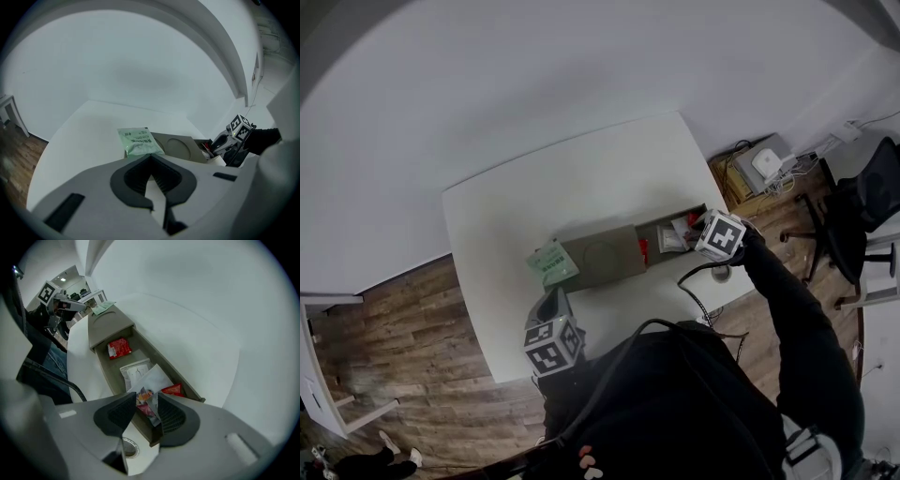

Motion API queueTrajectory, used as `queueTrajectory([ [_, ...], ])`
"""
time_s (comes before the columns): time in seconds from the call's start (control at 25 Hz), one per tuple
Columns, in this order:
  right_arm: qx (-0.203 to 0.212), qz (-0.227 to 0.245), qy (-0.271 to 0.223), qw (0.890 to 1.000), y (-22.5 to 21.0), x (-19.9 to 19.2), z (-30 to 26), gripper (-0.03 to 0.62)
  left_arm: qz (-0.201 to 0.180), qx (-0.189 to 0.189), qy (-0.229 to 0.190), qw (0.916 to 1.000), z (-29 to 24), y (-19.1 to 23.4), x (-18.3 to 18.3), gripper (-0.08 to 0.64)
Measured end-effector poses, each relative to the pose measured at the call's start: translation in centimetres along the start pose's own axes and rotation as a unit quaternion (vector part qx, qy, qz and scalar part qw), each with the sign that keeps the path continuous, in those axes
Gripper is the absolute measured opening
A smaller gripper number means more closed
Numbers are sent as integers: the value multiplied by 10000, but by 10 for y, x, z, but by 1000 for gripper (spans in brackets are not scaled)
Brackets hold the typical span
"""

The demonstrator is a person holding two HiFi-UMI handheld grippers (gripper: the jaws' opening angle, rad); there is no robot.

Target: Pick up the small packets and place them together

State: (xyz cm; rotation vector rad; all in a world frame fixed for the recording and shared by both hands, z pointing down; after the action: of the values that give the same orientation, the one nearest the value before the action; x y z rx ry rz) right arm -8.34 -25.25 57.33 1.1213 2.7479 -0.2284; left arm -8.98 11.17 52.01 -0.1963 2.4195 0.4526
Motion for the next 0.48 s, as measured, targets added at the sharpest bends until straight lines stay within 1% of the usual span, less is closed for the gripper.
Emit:
queueTrajectory([
  [0.12,-45,-106,185,9998,1,-5,-4,141,22,15,-4,10000,0,3,0,-2],
  [0.2,-112,-181,224,9995,0,-6,-5,132,19,11,6,10000,-1,3,1,0],
  [0.36,-334,-195,341,9987,-4,-10,-8,89,-1,-16,25,10000,-3,1,2,-1],
  [0.48,-409,-231,333,9983,-6,-11,-10,70,-8,-21,35,10000,-4,1,2,-2],
])
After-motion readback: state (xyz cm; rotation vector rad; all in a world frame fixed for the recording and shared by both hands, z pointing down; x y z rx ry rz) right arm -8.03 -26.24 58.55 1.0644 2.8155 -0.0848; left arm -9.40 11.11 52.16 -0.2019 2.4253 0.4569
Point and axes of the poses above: the fingertips, and each gripper's own axes: z backward along the fingers, y to its left, x out of its top, the point moved 4 cm from there along z, backward along the fingers, and after that the axes turned 2 degrees about x, right-handed, at the moved point
